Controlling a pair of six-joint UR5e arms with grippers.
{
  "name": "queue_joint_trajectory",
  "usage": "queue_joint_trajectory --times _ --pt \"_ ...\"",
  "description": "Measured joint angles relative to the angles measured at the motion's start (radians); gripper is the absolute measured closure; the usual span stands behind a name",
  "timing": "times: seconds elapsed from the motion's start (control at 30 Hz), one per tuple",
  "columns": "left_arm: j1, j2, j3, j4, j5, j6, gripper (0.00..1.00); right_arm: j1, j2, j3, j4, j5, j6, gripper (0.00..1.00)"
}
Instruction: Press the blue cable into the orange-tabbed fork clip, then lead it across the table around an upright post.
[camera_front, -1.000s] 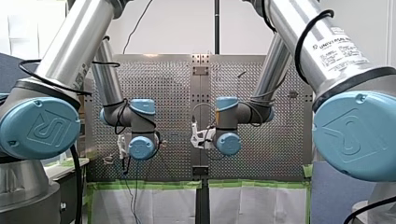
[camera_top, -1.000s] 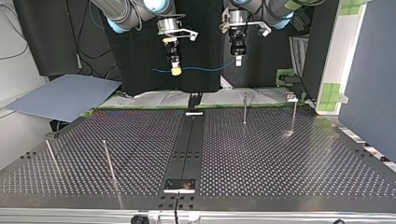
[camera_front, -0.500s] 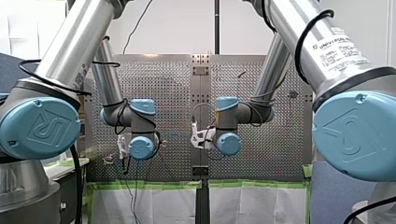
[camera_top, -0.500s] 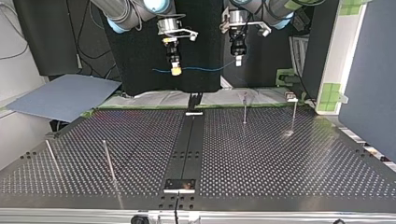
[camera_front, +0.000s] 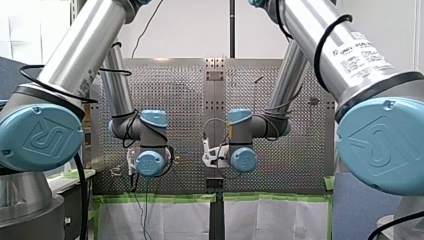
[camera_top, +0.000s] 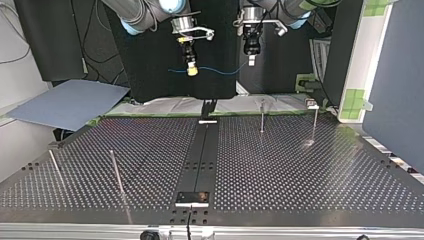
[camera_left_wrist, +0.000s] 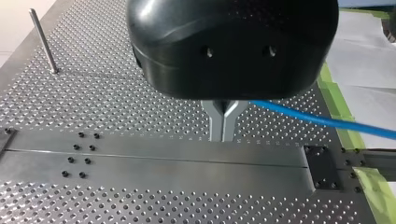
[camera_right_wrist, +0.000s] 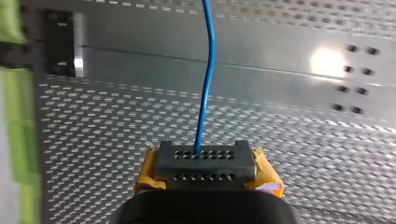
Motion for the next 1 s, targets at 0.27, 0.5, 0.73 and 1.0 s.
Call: queue_joint_trajectory --times 0.27,0.5,0.73,1.0 --pt "-0.001 -0.002 0.000 0.000 0.000 0.000 1.00 0.001 0.068 0.000 0.007 0.000 0.000 1.00" --pt "-0.001 -0.002 0.000 0.000 0.000 0.000 1.00 0.001 0.082 0.000 0.007 0.000 0.000 1.00" --pt "-0.001 -0.002 0.000 0.000 0.000 0.000 1.00 0.001 0.083 0.000 0.007 0.000 0.000 1.00" --pt "-0.001 -0.002 0.000 0.000 0.000 0.000 1.00 0.001 0.083 0.000 0.007 0.000 0.000 1.00"
